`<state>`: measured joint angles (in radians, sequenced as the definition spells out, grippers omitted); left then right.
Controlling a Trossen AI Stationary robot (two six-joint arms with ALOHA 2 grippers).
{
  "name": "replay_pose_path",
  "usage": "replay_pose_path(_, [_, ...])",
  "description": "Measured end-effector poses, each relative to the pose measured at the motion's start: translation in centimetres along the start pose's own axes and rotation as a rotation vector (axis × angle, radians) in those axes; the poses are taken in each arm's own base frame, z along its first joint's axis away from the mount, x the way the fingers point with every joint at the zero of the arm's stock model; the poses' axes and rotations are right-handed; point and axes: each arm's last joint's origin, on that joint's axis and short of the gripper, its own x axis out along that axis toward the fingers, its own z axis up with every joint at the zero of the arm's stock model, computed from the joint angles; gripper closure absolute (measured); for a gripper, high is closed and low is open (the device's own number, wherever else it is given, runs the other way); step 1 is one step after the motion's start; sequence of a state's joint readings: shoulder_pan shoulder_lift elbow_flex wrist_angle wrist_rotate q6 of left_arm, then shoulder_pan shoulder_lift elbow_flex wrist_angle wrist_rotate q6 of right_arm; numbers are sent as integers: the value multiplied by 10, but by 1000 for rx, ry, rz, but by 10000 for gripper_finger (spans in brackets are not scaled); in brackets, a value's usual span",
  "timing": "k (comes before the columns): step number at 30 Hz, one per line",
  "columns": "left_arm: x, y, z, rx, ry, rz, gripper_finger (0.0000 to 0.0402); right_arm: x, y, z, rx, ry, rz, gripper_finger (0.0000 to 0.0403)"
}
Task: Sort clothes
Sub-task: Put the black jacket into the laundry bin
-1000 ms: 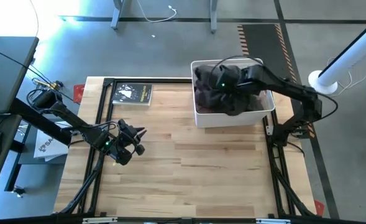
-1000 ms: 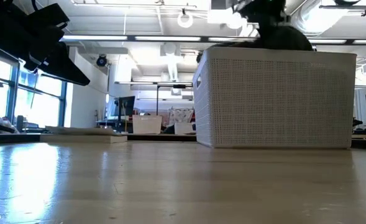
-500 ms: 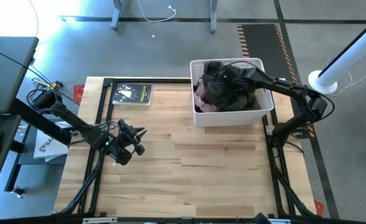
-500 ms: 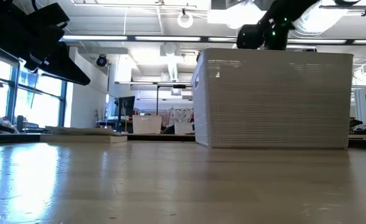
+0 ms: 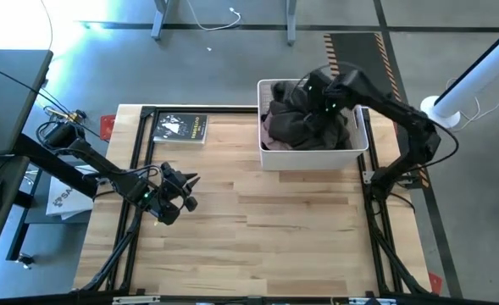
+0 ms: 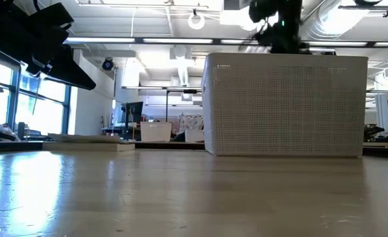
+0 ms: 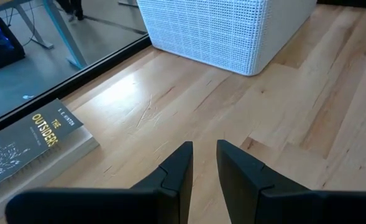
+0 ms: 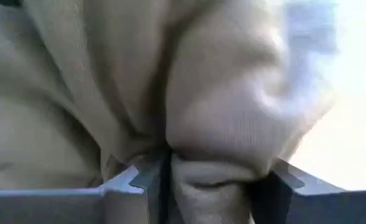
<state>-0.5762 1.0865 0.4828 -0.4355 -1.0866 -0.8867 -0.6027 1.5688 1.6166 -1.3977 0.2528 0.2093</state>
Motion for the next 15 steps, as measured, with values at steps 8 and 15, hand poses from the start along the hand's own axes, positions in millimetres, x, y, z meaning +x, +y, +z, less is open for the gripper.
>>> replay_pose_path(8, [0, 0, 0, 1, 0, 0, 330, -73, -6, 27, 100, -402, 80, 232])
replay_pose_path(15, [0, 0, 0, 1, 1, 0, 330, -47, 7, 57, 22, -647, 241, 231])
